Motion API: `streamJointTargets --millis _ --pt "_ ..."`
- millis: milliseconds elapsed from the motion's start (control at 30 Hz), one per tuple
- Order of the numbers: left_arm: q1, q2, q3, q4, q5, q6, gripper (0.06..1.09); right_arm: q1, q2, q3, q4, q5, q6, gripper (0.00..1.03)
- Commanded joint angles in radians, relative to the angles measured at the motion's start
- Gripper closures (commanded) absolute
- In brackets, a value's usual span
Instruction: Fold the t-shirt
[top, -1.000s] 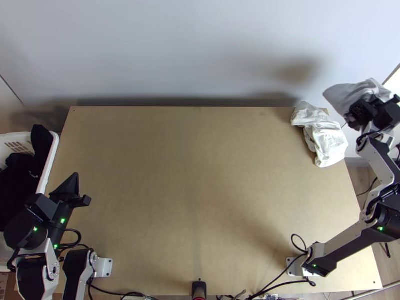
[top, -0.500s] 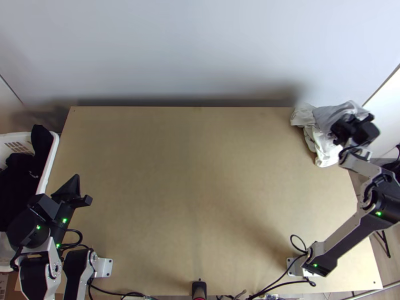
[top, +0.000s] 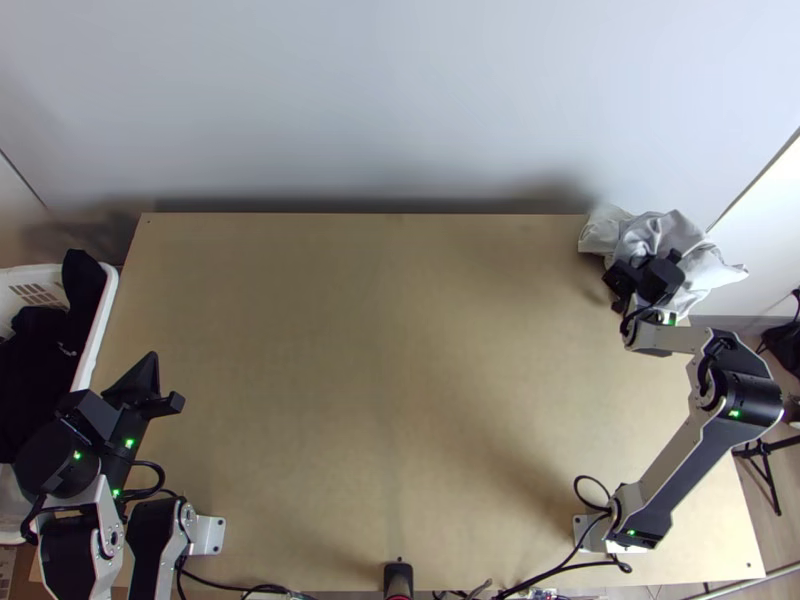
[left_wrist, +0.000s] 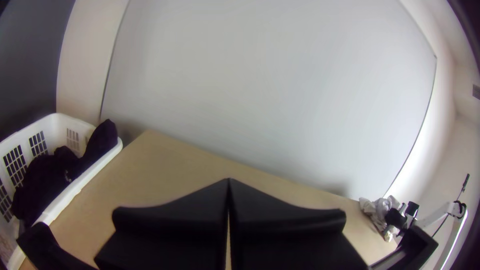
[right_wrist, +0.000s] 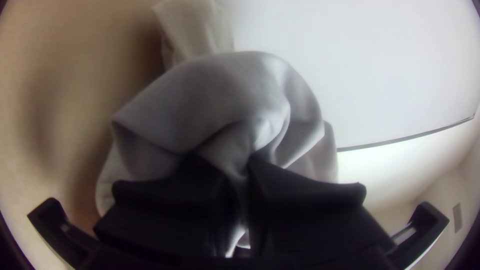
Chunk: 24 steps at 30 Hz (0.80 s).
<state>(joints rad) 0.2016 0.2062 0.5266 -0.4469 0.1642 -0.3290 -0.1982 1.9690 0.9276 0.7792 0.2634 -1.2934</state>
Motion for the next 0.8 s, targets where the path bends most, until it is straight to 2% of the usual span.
streamJointTargets --millis 0,333,367,433,467,667,767 --pt "0.002 -0.008 0.0 -0.006 0.003 -0.007 1.05 0.037 0.024 -0.061 0.0 0.033 0.04 1.0" --pt "0.002 -0.047 0.006 -0.039 0.003 -0.005 1.05 0.034 -0.009 -0.095 -0.001 0.045 0.103 0.99" --pt "0.002 -0.047 0.007 -0.039 0.003 -0.004 1.05 0.034 -0.029 -0.102 -0.001 0.045 0.108 0.91" --pt "0.002 -0.047 0.007 -0.038 0.003 -0.004 1.05 0.036 -0.068 -0.115 -0.001 0.037 0.121 0.66" --pt "0.002 -0.045 0.007 -0.036 0.003 -0.005 1.05 0.039 -0.088 -0.119 -0.003 0.034 0.124 0.58" --pt "0.001 -0.045 0.007 -0.021 0.003 -0.012 1.05 0.083 -0.214 -0.116 -0.026 0.031 0.152 0.21" --pt "0.001 -0.044 0.006 -0.012 0.003 -0.012 1.05 0.118 -0.269 -0.113 -0.04 0.028 0.152 0.1"
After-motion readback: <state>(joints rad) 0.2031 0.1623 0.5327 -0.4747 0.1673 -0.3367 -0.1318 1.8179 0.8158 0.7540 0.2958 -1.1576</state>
